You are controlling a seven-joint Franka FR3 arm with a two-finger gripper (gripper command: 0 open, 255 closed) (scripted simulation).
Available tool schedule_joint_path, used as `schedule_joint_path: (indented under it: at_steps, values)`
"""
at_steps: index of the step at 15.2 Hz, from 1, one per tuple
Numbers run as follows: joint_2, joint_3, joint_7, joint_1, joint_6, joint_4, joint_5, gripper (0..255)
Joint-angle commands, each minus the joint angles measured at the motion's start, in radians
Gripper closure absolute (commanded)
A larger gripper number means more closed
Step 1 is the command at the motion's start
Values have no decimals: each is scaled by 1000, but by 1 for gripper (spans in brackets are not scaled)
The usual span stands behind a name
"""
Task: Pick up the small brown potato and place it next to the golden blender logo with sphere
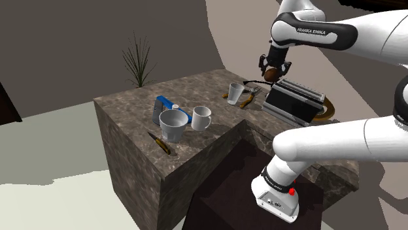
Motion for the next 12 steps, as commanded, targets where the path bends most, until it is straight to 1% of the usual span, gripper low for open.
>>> schedule_joint_path:
  at_steps: [1,7,12]
  values:
    - [-40,-38,-46,-16,-3,-23,-23,255]
    - [-127,-162,-184,-72,-2,-66,-103,255]
    - [-167,-272,-303,-119,6,-70,-173,255]
